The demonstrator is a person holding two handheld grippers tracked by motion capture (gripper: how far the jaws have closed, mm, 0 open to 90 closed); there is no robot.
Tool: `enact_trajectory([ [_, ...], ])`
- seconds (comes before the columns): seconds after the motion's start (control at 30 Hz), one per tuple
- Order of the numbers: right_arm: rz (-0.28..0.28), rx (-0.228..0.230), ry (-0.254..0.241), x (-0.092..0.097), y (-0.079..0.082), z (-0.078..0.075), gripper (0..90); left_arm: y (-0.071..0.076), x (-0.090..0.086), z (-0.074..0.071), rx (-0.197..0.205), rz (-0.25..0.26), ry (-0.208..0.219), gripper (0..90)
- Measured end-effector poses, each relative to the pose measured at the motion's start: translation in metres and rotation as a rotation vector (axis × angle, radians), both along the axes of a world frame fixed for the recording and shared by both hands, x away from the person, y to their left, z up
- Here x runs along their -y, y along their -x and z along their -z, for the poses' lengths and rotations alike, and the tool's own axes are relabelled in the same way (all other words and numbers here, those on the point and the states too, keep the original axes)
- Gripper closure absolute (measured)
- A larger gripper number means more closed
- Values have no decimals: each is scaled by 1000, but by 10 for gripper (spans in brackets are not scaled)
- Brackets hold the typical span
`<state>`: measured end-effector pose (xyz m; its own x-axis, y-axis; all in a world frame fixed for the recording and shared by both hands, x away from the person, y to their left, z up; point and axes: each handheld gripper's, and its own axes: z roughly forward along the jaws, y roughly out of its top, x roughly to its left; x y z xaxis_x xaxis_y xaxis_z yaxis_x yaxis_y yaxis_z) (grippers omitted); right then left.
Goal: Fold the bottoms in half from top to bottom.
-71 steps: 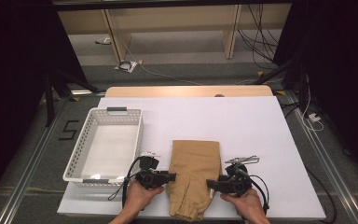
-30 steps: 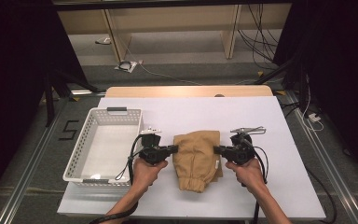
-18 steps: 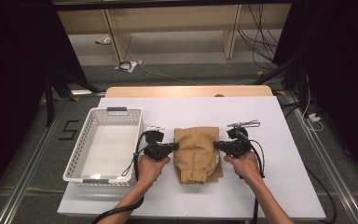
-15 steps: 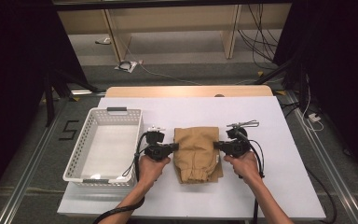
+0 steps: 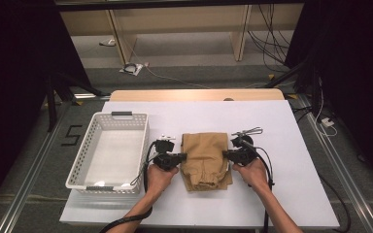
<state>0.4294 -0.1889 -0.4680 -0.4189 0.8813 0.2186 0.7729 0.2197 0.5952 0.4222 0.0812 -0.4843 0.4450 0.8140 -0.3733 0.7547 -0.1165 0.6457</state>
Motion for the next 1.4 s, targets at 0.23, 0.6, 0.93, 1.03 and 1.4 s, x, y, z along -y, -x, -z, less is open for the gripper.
enact_trajectory([
  [0.23,10,31,-3,6,4,-6,644,3,-4,-6,-8,-10,-8,739],
  [0.6,-18,9,-56,11,23,-9,407,2,-11,-7,-85,-65,2,443],
  [0.93,-24,-70,-36,4,23,3,412,-1,-10,-1,-144,-27,27,512],
  [1.03,-32,-97,-47,3,23,6,433,0,-9,1,-142,-10,29,580],
  [1.4,-9,-121,-68,6,28,9,742,2,-6,5,-138,25,26,824],
])
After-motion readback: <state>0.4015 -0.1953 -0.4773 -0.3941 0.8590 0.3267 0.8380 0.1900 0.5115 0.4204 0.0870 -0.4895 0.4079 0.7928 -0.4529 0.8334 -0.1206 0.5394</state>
